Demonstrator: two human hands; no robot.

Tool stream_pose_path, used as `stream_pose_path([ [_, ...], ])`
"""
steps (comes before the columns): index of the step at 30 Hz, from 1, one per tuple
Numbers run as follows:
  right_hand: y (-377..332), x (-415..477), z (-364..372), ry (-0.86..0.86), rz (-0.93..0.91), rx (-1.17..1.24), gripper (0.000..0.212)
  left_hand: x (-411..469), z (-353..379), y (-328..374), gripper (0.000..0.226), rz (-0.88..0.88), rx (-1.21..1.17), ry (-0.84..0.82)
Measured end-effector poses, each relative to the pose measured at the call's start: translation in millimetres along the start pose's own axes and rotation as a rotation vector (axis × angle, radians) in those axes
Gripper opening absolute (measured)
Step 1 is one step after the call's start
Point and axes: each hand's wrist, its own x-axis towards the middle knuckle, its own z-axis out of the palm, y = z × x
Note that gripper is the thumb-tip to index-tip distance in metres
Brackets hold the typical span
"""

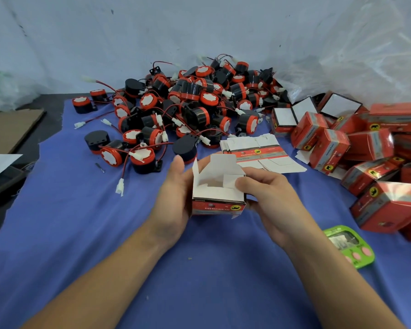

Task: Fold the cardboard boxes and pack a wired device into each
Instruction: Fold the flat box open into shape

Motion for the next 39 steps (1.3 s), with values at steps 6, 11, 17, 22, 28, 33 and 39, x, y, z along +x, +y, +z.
stream_pose_path([
  [6,4,1,3,0.046,-0.015,0.041,0.026,6,-11,1,0.042,-0.046,0.029,0.068],
  [11,5,2,4,0.048,-0.010,0.037,0.027,7,-8,0,0.042,-0.007,0.233,0.125],
  [17,3,2,3,0.084,-0.109,0.053,0.034,7,-1,0,0.041,0.063,0.260,0.226],
  [22,1,3,-3,0.047,-0.087,0.051,0.036,6,1,-2,0.039,0.067,0.225,0.173],
  [28,-5,3,-13,-0.058,-0.114,-0.119,0.029,6,-5,-6,0.022,0.067,0.223,0.146],
  [33,-2,1,-9,-0.027,-0.139,-0.124,0.024,5,-4,-9,0.026,0.100,0.338,0.221],
  [39,2,-2,0,0.138,-0.183,-0.269,0.065,5,2,-12,0.046,0.250,0.462,0.279],
])
